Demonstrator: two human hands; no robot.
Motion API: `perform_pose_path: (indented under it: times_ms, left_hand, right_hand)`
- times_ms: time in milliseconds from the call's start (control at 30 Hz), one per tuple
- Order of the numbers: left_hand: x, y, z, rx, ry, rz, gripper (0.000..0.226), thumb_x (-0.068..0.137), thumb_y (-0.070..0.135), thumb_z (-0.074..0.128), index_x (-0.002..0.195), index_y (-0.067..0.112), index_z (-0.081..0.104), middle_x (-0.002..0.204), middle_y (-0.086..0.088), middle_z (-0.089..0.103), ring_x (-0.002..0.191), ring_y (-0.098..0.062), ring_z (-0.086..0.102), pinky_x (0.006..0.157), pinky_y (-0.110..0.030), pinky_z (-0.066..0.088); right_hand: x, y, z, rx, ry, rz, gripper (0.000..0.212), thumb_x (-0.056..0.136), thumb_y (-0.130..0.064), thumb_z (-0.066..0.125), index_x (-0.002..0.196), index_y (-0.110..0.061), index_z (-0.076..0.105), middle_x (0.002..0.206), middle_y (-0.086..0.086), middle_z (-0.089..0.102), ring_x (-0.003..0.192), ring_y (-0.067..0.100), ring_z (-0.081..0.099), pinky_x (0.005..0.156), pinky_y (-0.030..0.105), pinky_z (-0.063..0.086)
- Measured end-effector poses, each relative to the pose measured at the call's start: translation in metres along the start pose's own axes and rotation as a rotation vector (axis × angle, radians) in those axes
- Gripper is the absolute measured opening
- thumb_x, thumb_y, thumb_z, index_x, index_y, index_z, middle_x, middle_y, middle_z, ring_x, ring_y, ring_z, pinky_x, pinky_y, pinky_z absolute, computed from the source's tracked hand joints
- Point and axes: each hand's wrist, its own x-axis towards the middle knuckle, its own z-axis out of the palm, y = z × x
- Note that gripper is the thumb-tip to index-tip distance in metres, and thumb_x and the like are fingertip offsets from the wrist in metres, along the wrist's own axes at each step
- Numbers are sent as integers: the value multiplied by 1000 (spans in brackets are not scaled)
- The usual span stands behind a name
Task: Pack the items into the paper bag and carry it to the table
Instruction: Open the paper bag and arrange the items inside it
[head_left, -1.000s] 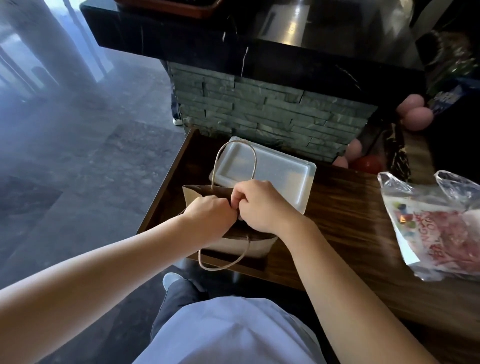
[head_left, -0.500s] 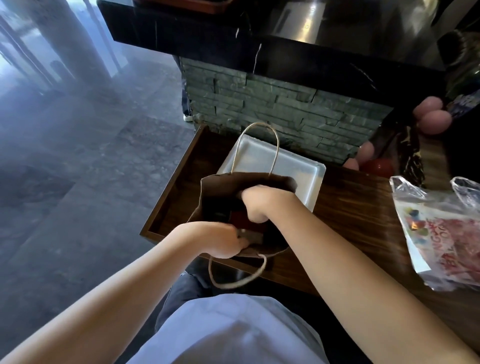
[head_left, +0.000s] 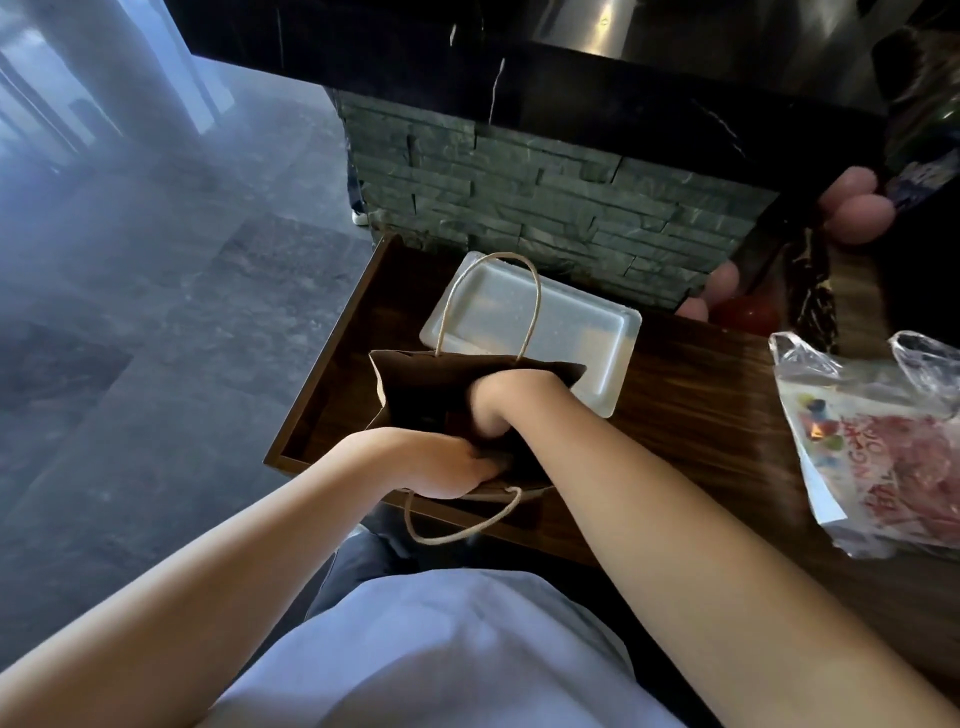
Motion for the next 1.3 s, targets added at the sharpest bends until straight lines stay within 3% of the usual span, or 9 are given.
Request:
perform_pose_path:
  times_ms: [133, 300, 467, 633, 733, 833, 933, 1067, 1300]
  left_hand:
    - [-6, 1, 0, -53, -71, 74, 42, 103, 40, 29, 138, 28, 49, 138, -5, 56, 124, -26, 52, 108, -35, 35]
    - [-1, -6, 0, 123, -130, -14, 44, 105, 36, 25, 138, 18, 48, 140, -14, 52, 122, -31, 51, 100, -33, 37]
    - [11, -15, -4, -10, -68, 52, 40, 104, 36, 27, 119, 16, 58, 114, -12, 60, 88, -17, 47, 76, -27, 40]
    - [29, -21, -21, 170, 0, -77, 38, 100, 26, 38, 121, 5, 62, 124, -14, 63, 97, -28, 58, 84, -33, 45]
    - [35, -20, -27, 248, -40, -40, 31, 95, 18, 45, 116, 6, 64, 118, -14, 65, 98, -29, 61, 81, -32, 46]
    - [38, -17, -24, 295, -51, -61, 29, 92, 15, 51, 117, 7, 64, 118, -14, 66, 94, -27, 60, 83, -33, 48]
    - [45, -12, -18, 331, -20, -90, 35, 89, 17, 56, 123, 7, 62, 121, -13, 65, 106, -28, 63, 88, -33, 50]
    - [59, -6, -8, 307, 46, -130, 41, 87, 17, 61, 127, 9, 60, 130, -13, 62, 118, -29, 60, 99, -36, 49]
    - [72, -12, -4, 340, 32, -204, 49, 87, 20, 62, 136, 16, 54, 143, -8, 54, 130, -28, 52, 105, -43, 45]
  right_hand:
    - [13, 2, 4, -31, -92, 16, 35, 93, -23, 48, 127, -16, 54, 112, 9, 55, 95, 27, 52, 78, 37, 42]
    - [29, 10, 4, 59, -24, 52, 41, 95, -17, 43, 136, -15, 48, 137, 15, 49, 119, 33, 50, 90, 39, 40]
    - [37, 7, 3, 142, 5, 123, 42, 94, -14, 46, 136, -13, 47, 139, 16, 48, 123, 34, 48, 99, 40, 39]
    - [37, -4, 14, 390, 79, 200, 39, 95, -18, 48, 133, -14, 51, 137, 18, 52, 120, 37, 50, 99, 43, 40]
    - [35, -2, 20, 490, 3, 237, 43, 98, -26, 42, 141, -18, 43, 145, 15, 45, 126, 34, 45, 101, 40, 35]
    - [35, 6, 18, 580, -75, 289, 38, 99, -30, 40, 135, -21, 48, 140, 13, 49, 110, 26, 51, 89, 33, 33]
    - [33, 12, 18, 696, -147, 317, 42, 101, -37, 33, 138, -21, 43, 144, 11, 45, 107, 21, 45, 93, 30, 31]
    - [33, 17, 30, 727, 53, 332, 44, 101, -34, 34, 141, -16, 44, 147, 15, 43, 130, 31, 43, 106, 36, 32]
    - [47, 15, 40, 631, 131, 232, 42, 103, -25, 32, 140, -9, 44, 149, 18, 42, 134, 33, 41, 113, 40, 29]
